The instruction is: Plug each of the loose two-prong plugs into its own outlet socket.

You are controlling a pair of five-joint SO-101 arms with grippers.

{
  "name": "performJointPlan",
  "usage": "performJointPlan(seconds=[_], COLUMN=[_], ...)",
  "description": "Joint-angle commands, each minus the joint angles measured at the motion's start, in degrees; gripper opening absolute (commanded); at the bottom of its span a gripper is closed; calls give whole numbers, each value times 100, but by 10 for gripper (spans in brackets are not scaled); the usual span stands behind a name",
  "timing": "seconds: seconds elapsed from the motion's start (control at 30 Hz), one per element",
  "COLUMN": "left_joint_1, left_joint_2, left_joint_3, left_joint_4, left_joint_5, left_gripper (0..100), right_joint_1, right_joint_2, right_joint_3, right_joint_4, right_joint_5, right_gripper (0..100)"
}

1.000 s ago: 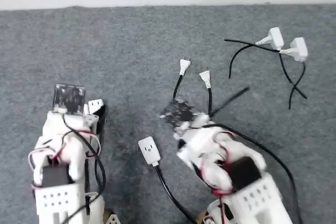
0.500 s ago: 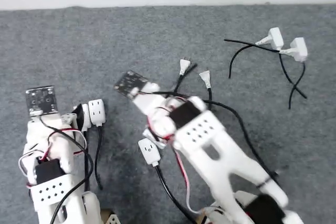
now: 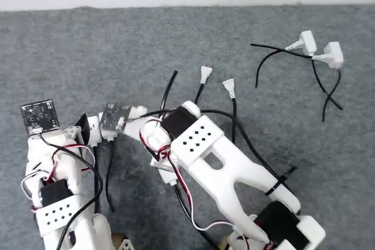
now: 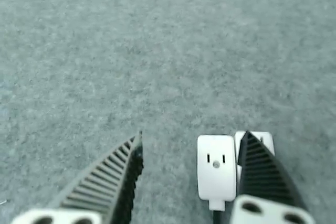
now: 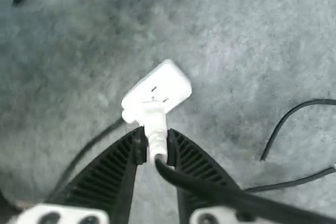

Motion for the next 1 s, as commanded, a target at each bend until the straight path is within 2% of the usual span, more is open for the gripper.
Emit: performJointPlan(seconds=[0.0, 0.1, 0.17, 0.6, 0.97], left_joint_1=[-18, -18, -18, -9, -9], left_joint_2=[26, 26, 26, 26, 26], left_joint_3=[-40, -40, -40, 75, 75], left_joint_4=[-158, -167, -167, -404, -404], left_joint_5=[53, 44, 44, 44, 44], left_gripper=[289, 289, 289, 289, 288], right_joint_1=[-57, -48, -48, -136, -233], right_joint_2=[-163, -163, -127, -110, -154], right_joint_3=[-352, -334, -325, 835, 1204], right_joint_4=[505, 673, 532, -1464, -1596], right_joint_5=[1530, 2549, 2699, 2708, 2954], right_gripper=[8, 8, 8, 8, 8])
